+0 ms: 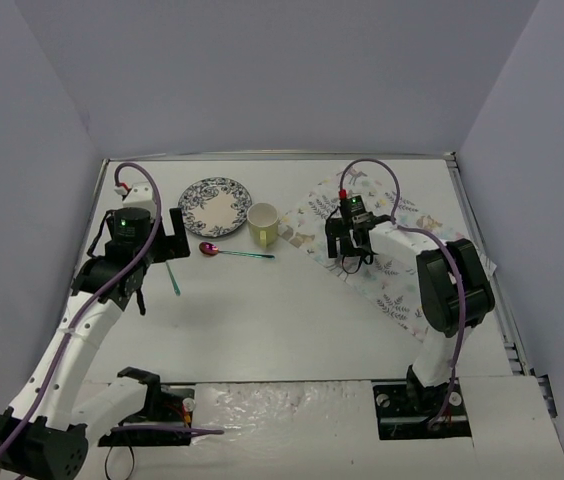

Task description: Set the dinner table for one person

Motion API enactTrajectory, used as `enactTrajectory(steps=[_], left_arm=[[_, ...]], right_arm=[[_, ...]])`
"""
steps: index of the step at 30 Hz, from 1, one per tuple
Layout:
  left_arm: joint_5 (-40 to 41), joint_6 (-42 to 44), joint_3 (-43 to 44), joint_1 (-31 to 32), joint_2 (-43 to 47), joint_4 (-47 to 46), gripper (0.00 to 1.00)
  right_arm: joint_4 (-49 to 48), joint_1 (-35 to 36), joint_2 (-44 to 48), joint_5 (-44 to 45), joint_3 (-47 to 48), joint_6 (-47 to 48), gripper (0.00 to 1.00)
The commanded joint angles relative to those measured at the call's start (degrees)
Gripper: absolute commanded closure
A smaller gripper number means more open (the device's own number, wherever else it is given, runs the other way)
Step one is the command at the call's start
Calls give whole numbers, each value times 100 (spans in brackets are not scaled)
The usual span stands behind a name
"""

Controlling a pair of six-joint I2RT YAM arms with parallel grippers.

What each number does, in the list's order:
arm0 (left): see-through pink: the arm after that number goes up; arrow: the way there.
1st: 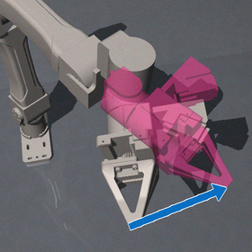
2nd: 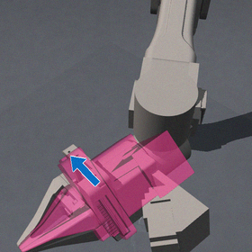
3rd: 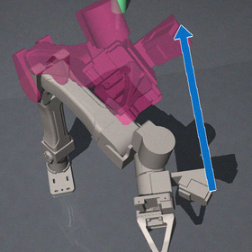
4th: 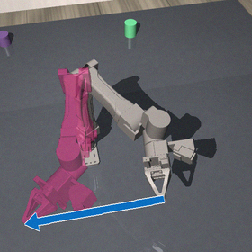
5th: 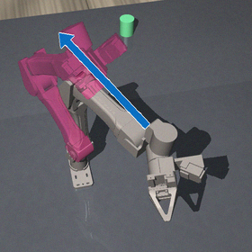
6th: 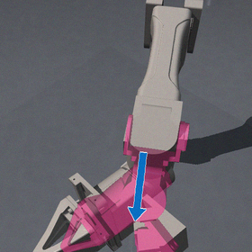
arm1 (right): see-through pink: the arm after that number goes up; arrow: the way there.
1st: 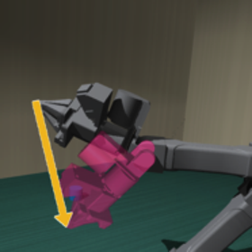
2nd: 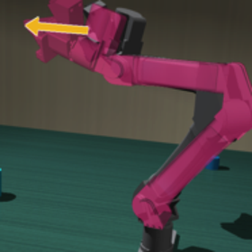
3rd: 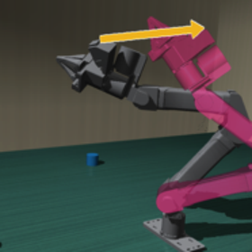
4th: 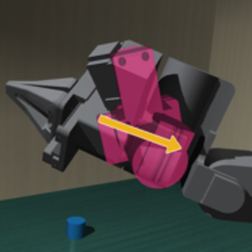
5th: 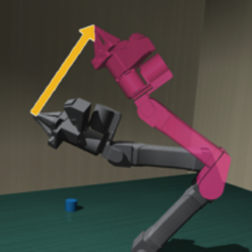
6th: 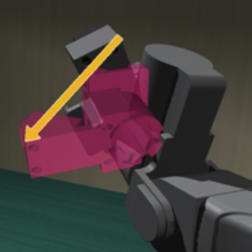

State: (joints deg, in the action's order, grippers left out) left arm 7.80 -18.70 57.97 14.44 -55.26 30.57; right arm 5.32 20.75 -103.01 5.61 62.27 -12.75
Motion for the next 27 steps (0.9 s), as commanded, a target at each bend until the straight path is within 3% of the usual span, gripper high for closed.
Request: enactTrajectory(steps=[1,15,27], left_arm=[[34,-46,36,-46,149,-306,3],[118,-29,31,-64,198,-288,3],[64,-44,48,-99,147,-255,3]], right_arm=[[-477,74,-92,94,69,-5,22],[-656,678,-1299,234,749,-853,22],[-590,833,-543,329,1217,-916,22]])
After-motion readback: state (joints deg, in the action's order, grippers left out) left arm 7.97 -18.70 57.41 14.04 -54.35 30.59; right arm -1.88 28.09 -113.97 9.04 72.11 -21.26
